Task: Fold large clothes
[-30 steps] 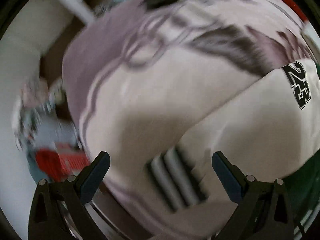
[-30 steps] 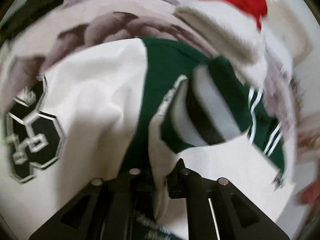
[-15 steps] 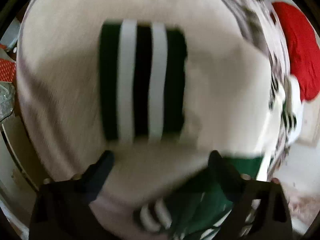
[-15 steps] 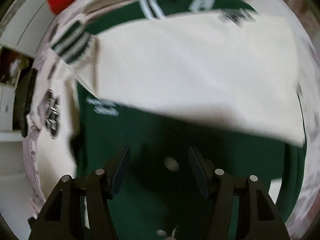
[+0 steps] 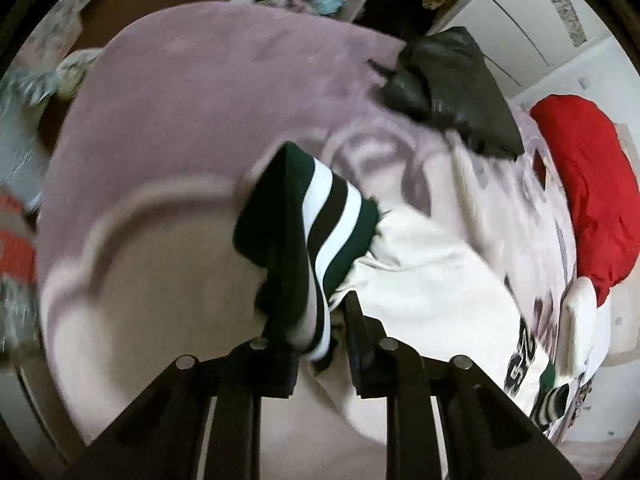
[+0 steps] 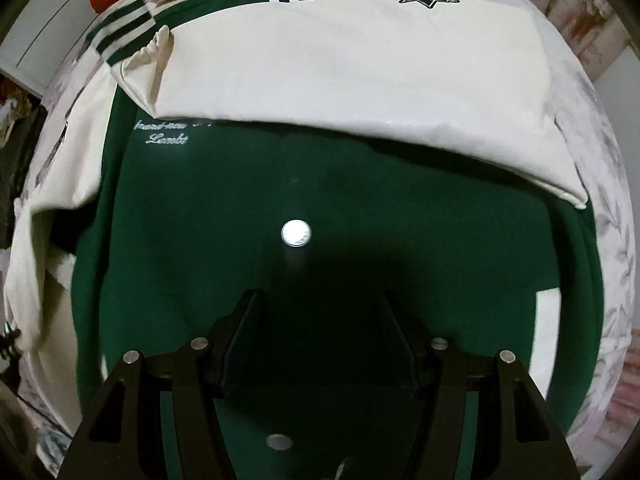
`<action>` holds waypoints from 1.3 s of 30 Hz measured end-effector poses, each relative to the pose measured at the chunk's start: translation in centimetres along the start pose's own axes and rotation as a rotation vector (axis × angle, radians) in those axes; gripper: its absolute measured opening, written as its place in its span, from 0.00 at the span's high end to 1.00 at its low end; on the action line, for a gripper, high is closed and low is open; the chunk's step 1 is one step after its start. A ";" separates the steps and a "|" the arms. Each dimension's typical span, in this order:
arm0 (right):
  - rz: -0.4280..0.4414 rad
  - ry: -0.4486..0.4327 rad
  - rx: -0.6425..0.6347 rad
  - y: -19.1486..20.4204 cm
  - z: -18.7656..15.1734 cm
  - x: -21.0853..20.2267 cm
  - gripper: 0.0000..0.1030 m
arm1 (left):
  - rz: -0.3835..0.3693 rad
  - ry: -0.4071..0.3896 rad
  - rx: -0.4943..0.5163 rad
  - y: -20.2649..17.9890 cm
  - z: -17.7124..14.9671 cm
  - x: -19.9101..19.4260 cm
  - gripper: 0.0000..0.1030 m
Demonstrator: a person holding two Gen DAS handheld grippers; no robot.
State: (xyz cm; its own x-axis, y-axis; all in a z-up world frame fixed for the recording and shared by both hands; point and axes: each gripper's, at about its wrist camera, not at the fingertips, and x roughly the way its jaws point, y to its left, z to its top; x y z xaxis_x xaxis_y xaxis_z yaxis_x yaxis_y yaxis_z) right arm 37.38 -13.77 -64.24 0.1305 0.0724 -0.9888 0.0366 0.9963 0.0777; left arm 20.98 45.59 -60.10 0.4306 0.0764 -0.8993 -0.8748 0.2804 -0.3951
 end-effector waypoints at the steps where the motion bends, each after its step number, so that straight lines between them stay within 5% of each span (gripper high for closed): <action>1: -0.005 -0.002 -0.002 0.1 -0.5 0.2 0.39 | -0.006 0.013 0.015 -0.2 0.5 0.7 0.84; 5: -0.024 0.004 0.017 0.5 -2.3 0.7 0.39 | 0.016 0.138 0.035 -1.3 1.0 3.9 0.78; 8: 0.028 0.004 0.068 0.1 -3.5 0.6 0.37 | -0.086 0.198 -0.017 0.5 -0.6 5.1 0.53; 11: 0.086 -0.006 0.126 -0.8 -5.0 0.9 0.31 | -0.241 0.176 -0.036 1.1 -0.7 6.2 0.15; 12: 0.090 -0.003 0.134 -0.9 -5.3 1.0 0.31 | -0.249 0.177 -0.030 0.6 -0.6 6.4 0.07; 14: 0.100 0.004 0.157 -1.7 -6.5 1.3 0.31 | -0.191 0.153 -0.011 -0.6 -0.4 6.6 0.07; 15: 0.100 0.003 0.159 -1.9 -7.0 1.4 0.31 | -0.158 0.135 0.002 -1.2 -0.3 6.7 0.07; 17: 0.086 0.009 0.147 -2.5 -7.8 1.3 0.30 | -0.079 0.081 0.039 -2.6 0.0 6.5 0.27; 18: 0.076 0.015 0.140 -2.6 -8.1 1.1 0.30 | -0.028 0.046 0.062 -3.2 0.2 6.1 0.71; 19: 0.069 0.019 0.132 -2.6 -8.0 0.7 0.30 | -0.008 0.024 0.078 -3.5 0.7 5.7 0.84; 22: 0.058 0.023 0.093 -1.4 -7.6 -0.4 0.30 | -0.020 -0.026 0.103 -5.0 2.8 4.5 0.86; 32: 0.076 -0.154 0.022 3.3 -5.6 -2.2 0.31 | -0.036 -0.131 0.339 -15.3 10.3 0.7 0.87; 33: 0.074 -0.154 0.017 6.0 -2.5 -1.3 0.32 | -0.034 -0.139 0.358 -15.9 10.6 0.2 0.87; 39: -0.043 0.018 -0.099 8.6 -1.1 3.1 0.33 | -0.033 -0.197 0.491 -21.3 11.1 -1.9 0.87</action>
State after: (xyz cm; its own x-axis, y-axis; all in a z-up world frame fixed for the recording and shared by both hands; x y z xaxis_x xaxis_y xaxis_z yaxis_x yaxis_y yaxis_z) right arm 37.02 -4.98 -66.77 0.1135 0.0293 -0.9931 -0.0565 0.9981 0.0230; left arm 41.21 50.13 -47.87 0.5306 0.2252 -0.8172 -0.6739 0.6968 -0.2456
